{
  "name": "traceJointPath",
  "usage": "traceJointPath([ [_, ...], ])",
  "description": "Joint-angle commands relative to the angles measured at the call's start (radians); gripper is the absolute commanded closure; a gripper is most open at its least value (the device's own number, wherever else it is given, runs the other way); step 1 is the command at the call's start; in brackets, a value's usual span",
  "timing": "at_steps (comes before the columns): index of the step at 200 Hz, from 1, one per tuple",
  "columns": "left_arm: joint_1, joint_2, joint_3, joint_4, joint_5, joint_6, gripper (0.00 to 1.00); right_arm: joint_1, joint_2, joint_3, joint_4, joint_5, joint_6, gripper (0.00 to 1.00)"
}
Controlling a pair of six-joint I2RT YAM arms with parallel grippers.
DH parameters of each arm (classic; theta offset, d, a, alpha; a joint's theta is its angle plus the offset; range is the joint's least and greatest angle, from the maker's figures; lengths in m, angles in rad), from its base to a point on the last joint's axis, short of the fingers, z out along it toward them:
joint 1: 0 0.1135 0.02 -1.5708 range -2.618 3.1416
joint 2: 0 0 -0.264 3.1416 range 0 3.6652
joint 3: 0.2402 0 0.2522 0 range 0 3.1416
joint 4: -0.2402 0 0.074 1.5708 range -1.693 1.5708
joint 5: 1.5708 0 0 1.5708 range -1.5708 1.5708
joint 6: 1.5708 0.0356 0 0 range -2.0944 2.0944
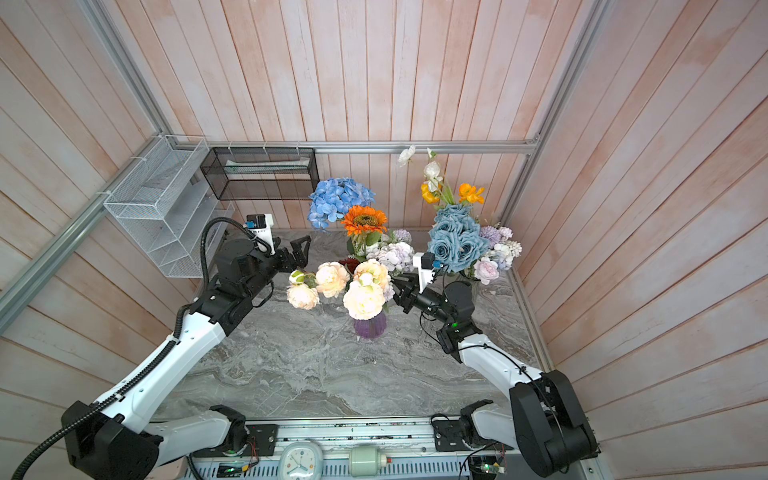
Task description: Arrange the flowers into the vase
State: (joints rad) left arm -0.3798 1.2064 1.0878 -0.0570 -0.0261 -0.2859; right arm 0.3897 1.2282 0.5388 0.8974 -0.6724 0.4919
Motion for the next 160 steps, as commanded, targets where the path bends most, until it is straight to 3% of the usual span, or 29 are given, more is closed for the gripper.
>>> traceJointPath([
  [1,0.006,-0.004,-0.016,0.021,0.001,-0.012,0.00,0.034,-0.022,-0.001,-0.063,0.052,-0.080,0.70],
  [71,0.006,-0.001,-0.017,0.019,0.012,-0.021,0.00,0.044,-0.021,-0.006,-0.172,0.097,-0.144,0.72],
  [121,0.007,-0.007,-0.023,0.020,0.006,-0.024,0.00,0.044,-0.118,-0.018,-0.273,0.122,-0.163,0.51],
  [160,0.008,-0.014,-0.032,0.029,-0.001,-0.027,0.00,0.045,-0.249,-0.071,-0.369,0.184,-0.177,0.44],
])
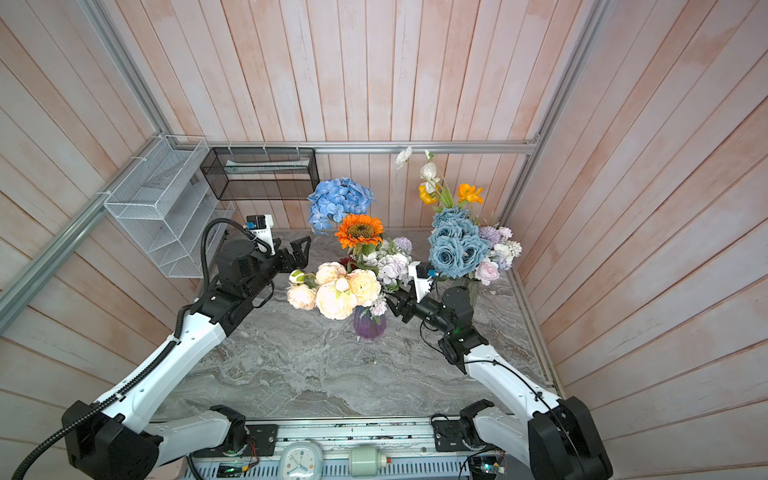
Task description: Arrange the flowers into the vase
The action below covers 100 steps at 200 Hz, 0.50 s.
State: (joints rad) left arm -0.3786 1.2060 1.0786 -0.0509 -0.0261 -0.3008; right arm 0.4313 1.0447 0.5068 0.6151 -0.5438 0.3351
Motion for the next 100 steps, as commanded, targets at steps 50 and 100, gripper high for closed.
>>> traceJointPath([
  [50,0.009,-0.014,-0.025,0.039,0.006,-0.029,0.00,0.003,-0.203,-0.105,-0.265,0.119,-0.062,0.24],
  [100,0.023,-0.009,-0.042,0.052,-0.014,-0.046,0.00,0.049,-0.174,-0.159,-0.241,0.135,-0.089,0.02],
])
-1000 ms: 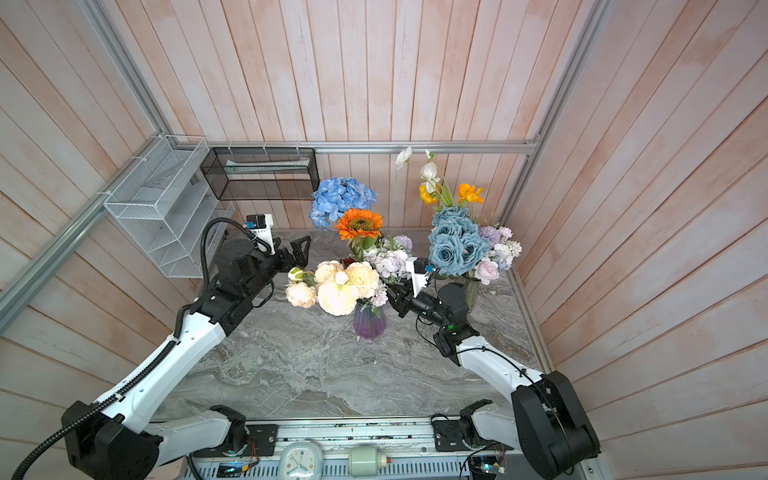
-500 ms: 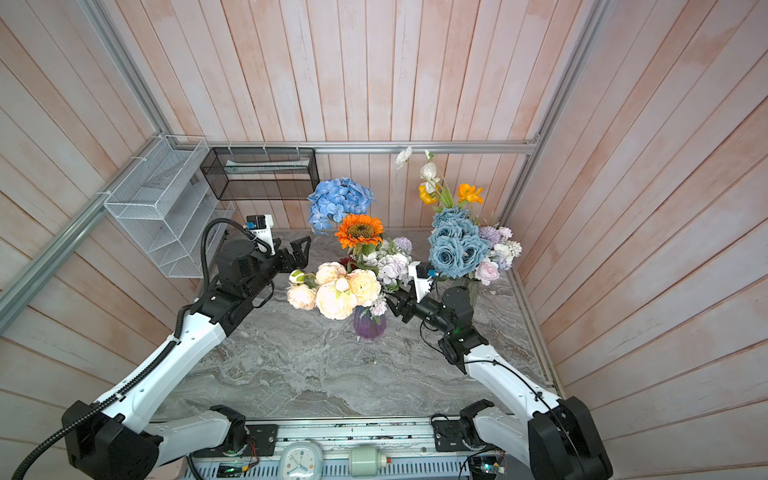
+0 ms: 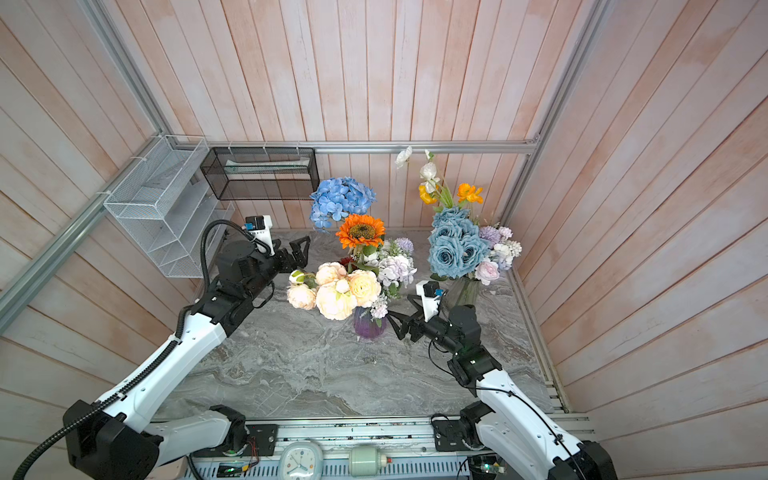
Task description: Arrange the flowers into the vase
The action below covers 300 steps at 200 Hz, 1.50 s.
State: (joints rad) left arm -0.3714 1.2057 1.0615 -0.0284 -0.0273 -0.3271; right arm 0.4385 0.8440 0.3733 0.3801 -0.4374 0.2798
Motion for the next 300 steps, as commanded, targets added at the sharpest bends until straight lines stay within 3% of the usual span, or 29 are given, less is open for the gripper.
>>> traceJointPath([
  [1,0.016,-0.008,-0.025,0.031,-0.012,-0.021,0.00,0.045,0.029,-0.027,-0.003,0.029,-0.036,0.02],
  [60,0.079,-0.032,-0.106,0.056,0.027,-0.081,0.00,0.153,0.196,-0.123,0.416,0.166,-0.064,0.02],
  [113,0.137,-0.041,-0.186,0.083,0.086,-0.112,0.00,0.182,0.403,-0.059,0.621,0.214,-0.077,0.02],
  [143,0.178,-0.047,-0.215,0.095,0.120,-0.123,0.00,0.207,0.491,-0.011,0.667,0.219,-0.135,0.02],
  [236,0.214,-0.074,-0.245,0.102,0.150,-0.124,0.00,0.208,0.711,0.106,0.801,0.242,-0.133,0.04],
  [279,0.223,-0.095,-0.253,0.090,0.141,-0.118,0.00,0.209,0.781,0.113,0.881,0.241,-0.152,0.11],
  [300,0.224,-0.096,-0.255,0.088,0.142,-0.119,0.00,0.210,0.799,0.119,0.898,0.233,-0.172,0.20],
])
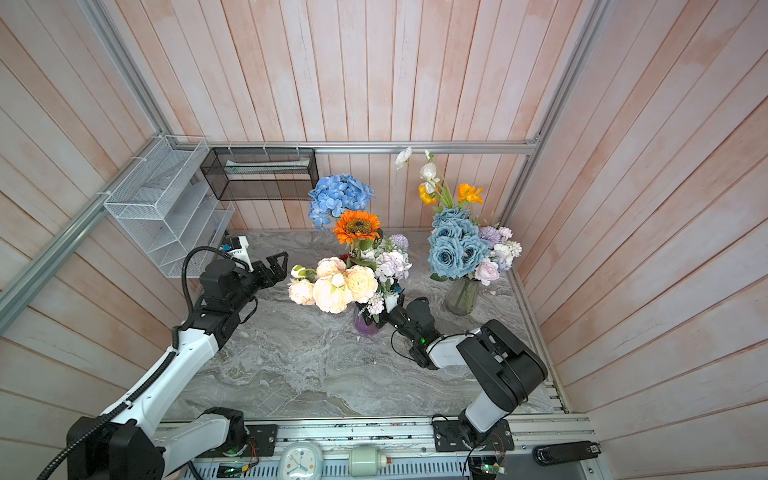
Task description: Arrange the flowers into the vase
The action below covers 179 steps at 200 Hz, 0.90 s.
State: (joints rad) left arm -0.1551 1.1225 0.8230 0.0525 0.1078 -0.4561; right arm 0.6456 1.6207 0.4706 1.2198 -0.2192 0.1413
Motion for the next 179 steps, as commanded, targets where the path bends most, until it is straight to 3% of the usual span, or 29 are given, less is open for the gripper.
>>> traceJointPath([
  [1,0.008,-0.013,-0.017,0.007,0.007,0.010,0.00,0.002,0.023,0.022,0.058,0.015,-0.035,0.20],
  [34,0.009,-0.013,-0.018,0.010,0.010,0.006,0.00,0.003,0.057,0.050,0.064,0.045,-0.068,0.34],
  [104,0.015,-0.041,-0.034,-0.001,-0.001,0.014,0.00,-0.044,0.205,0.151,0.148,0.035,-0.082,0.39],
  [115,0.018,-0.048,-0.037,-0.006,-0.005,0.019,0.00,-0.044,0.222,0.159,0.173,0.037,-0.094,0.46],
  [122,0.018,-0.054,-0.038,-0.007,-0.010,0.021,0.00,-0.043,0.231,0.163,0.187,0.040,-0.096,0.59],
  [129,0.020,-0.056,-0.038,-0.009,-0.013,0.025,0.00,-0.044,0.238,0.167,0.201,0.041,-0.100,0.65],
  [179,0.026,-0.056,-0.042,0.003,-0.009,0.021,0.00,-0.096,0.367,0.324,0.204,0.009,-0.107,0.72],
])
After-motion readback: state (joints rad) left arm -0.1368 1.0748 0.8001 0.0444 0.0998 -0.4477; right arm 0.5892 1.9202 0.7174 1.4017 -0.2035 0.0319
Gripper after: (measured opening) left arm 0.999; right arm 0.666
